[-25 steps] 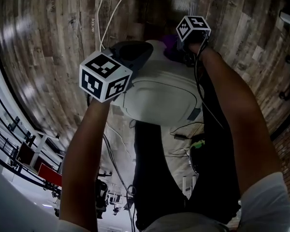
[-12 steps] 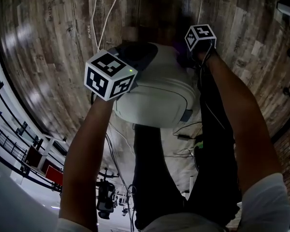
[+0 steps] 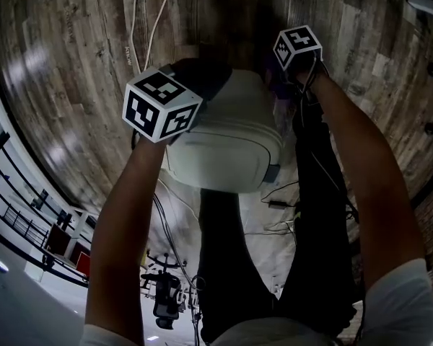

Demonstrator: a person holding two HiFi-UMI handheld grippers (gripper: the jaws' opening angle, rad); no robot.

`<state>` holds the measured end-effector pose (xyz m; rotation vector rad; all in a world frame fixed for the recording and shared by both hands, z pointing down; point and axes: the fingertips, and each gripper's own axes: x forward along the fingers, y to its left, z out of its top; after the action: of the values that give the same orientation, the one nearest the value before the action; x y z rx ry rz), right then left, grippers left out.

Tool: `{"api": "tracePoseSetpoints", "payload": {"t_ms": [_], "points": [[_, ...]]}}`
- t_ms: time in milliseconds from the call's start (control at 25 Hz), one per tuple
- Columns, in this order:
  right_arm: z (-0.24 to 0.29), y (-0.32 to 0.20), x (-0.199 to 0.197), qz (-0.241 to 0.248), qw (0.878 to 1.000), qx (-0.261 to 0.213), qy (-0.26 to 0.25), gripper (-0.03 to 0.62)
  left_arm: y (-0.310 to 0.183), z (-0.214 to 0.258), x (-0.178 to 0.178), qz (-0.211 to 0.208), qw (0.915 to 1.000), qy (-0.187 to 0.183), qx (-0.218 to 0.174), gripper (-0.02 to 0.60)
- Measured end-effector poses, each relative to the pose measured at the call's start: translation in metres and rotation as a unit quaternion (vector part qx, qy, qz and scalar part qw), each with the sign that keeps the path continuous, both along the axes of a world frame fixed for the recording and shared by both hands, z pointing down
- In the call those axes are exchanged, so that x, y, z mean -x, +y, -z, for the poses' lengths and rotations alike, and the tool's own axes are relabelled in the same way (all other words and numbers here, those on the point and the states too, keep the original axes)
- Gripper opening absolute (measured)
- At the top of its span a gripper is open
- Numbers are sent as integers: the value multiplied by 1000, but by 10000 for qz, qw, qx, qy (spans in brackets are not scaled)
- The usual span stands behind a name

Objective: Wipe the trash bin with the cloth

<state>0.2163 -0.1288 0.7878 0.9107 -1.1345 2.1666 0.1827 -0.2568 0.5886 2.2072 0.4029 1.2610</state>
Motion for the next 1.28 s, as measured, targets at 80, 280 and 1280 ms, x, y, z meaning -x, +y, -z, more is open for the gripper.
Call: {"api": "tracePoseSetpoints", "payload": {"t_ms": [80, 280, 1280], "points": [[4, -16, 3, -116, 9996, -234, -78, 97, -6, -2, 1, -33, 10000, -44, -2, 5], [13, -69, 25, -586, 9958, -605, -356, 97, -35, -13, 20, -171, 9995, -233, -154, 5], [-57, -159, 185, -1034, 9810, 734, -1466, 97, -86, -90, 141, 453, 9969, -634, 58, 5]]}}
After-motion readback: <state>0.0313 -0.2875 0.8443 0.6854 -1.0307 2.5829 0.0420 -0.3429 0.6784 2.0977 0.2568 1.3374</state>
